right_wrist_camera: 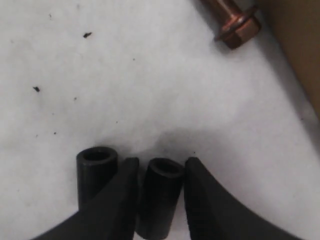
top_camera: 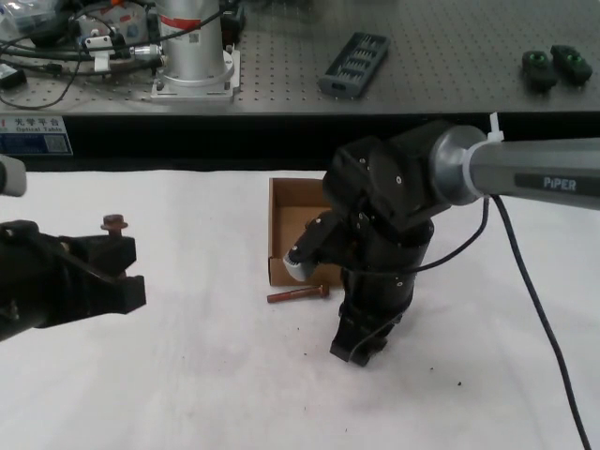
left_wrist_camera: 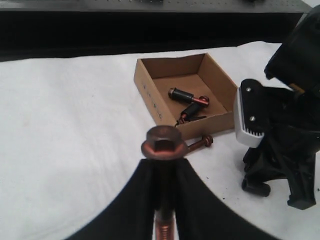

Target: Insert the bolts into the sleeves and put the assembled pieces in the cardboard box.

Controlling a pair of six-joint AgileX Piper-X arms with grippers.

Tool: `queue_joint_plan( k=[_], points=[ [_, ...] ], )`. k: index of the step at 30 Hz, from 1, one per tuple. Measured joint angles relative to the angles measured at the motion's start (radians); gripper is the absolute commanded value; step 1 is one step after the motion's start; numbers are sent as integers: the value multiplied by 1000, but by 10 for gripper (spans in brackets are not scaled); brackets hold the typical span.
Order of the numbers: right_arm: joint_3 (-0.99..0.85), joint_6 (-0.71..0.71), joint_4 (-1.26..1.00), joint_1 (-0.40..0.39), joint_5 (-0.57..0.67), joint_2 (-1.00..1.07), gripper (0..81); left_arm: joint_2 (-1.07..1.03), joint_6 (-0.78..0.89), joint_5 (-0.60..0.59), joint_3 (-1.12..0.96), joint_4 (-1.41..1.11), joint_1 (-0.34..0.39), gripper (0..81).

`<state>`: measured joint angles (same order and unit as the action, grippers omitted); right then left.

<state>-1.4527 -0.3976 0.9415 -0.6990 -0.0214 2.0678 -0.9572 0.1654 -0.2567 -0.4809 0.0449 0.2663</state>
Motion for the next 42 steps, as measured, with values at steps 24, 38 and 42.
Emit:
queue_joint_plan(
  k=[24,38,42],
  points=[
    [0,-15,44,38,-4,0,232,12,37,-2,3,1,0,50],
    [0,-40,25,13,-4,0,225,12,37,-2,3,1,0,50],
    [-2,-35,30,11,-9,0,132,12,37,-6,3,1,0,50]
  ],
)
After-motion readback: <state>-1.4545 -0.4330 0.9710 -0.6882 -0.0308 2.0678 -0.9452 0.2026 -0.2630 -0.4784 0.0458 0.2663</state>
